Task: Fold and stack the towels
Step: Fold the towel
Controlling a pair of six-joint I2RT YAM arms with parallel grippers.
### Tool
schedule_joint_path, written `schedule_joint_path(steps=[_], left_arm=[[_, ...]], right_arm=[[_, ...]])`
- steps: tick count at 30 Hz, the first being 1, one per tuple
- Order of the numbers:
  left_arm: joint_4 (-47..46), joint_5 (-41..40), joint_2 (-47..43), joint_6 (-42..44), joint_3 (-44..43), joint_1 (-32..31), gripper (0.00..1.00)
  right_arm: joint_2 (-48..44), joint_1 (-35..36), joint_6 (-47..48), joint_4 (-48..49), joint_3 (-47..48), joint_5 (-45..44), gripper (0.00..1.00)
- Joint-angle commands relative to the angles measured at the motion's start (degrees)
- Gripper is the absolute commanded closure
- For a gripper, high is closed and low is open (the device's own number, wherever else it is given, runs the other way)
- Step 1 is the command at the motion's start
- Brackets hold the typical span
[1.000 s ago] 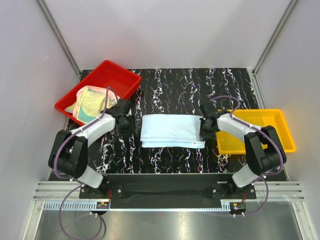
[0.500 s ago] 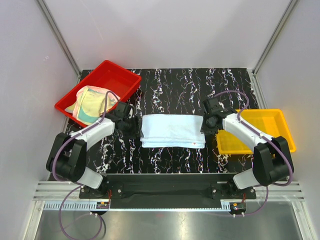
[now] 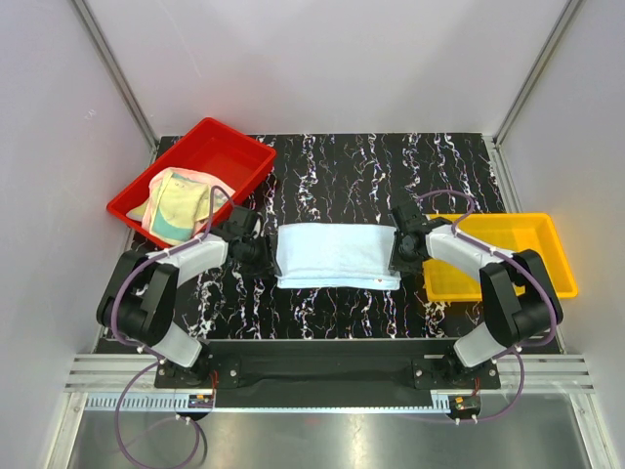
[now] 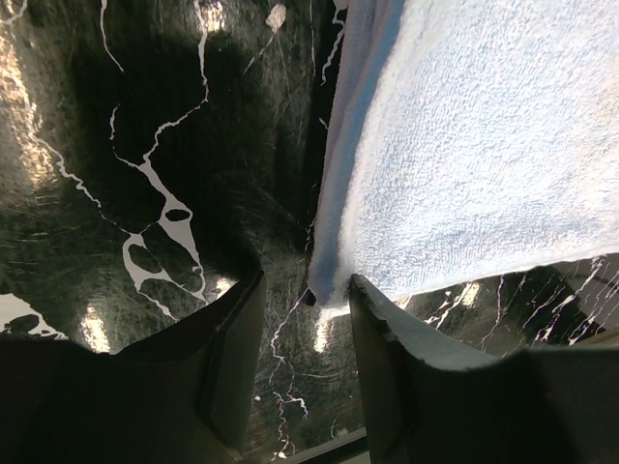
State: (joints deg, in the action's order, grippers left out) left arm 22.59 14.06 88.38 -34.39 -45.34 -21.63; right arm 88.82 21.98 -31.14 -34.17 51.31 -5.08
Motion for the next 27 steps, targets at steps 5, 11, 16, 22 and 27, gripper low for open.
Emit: schedule_joint_path(steps=[5, 11, 16, 22, 27], left_arm=[[-3.17, 1.4, 1.53, -0.41, -0.71, 0.01, 0.61], [-2.64, 1.76, 1.8, -0.5, -1.76, -0.08, 0.79], [-1.5, 2.37, 1.36, -1.03, -2.91, -0.08, 1.0], [0.44, 1.84, 1.44, -0.77, -4.66, -0.26, 0.75], [0.7, 2.1, 1.53, -0.5, -5.11, -0.52, 0.88]], right_arm=[[-0.31, 0.26, 1.08, 2.62, -1.65, -0.37, 0.64], [-0.84, 0.26, 1.25, 3.15, -2.18, 0.34, 0.7], [-1.98, 0.26, 1.25, 0.43, -0.86, -2.12, 0.71], [-3.39, 0.26, 1.78, -0.72, -0.33, -2.39, 0.75], [-3.3, 0.17, 2.13, -0.1, -0.33, -1.51, 0.93]])
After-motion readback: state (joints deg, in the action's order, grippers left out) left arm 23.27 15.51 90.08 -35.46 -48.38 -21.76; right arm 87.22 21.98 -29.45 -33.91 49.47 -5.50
